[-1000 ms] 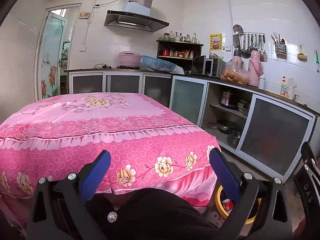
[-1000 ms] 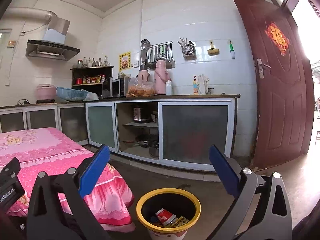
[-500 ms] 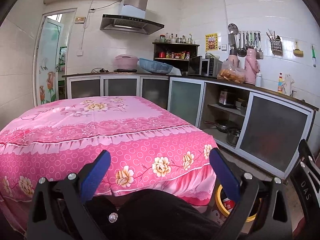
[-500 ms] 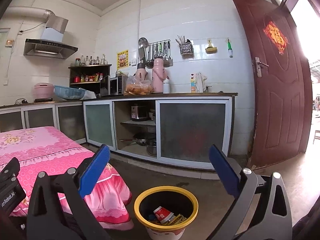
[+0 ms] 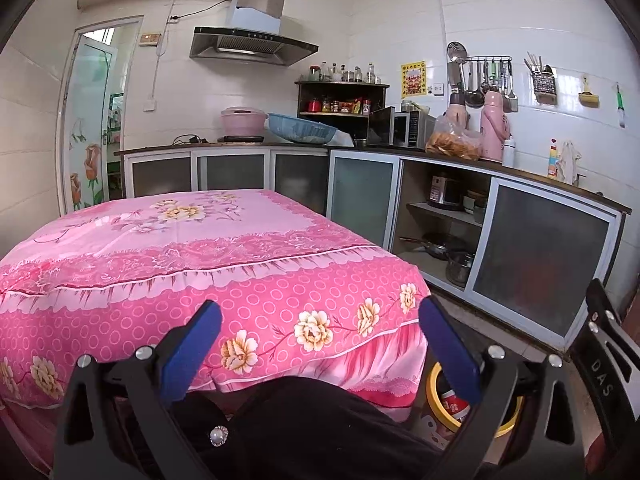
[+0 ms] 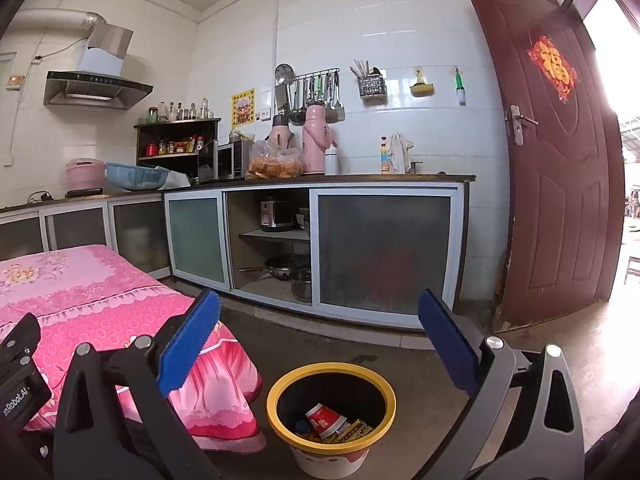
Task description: Collect trash
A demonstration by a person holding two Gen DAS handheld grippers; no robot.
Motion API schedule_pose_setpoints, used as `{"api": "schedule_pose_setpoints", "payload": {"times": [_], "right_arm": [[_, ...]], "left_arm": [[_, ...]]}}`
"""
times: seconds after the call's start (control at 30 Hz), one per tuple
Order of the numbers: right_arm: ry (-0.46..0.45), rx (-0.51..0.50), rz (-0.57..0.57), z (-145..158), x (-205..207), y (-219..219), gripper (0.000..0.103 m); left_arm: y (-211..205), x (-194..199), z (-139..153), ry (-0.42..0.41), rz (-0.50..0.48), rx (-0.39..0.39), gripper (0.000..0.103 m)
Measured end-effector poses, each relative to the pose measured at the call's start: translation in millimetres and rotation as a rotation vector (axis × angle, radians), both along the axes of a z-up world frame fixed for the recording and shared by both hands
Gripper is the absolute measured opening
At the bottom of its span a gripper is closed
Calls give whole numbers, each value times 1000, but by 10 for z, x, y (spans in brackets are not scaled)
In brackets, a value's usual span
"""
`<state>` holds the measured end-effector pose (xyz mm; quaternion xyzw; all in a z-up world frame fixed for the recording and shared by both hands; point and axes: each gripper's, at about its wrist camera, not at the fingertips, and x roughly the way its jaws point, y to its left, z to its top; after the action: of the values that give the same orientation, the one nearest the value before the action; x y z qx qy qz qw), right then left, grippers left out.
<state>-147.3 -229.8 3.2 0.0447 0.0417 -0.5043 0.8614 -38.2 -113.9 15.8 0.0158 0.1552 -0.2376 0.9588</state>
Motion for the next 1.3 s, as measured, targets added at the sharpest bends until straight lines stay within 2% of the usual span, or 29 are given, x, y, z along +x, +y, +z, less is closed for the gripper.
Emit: {"api": "schedule_pose_setpoints", "payload": {"times": [0.43, 1.3], "right_arm": [[-8, -55, 54, 30, -10, 88, 95], [4, -31, 31, 42, -17, 64, 95]], "left_arm": [[-12, -32, 22, -25, -26, -5, 95], [-14, -47, 24, -24, -29, -3, 95]]}}
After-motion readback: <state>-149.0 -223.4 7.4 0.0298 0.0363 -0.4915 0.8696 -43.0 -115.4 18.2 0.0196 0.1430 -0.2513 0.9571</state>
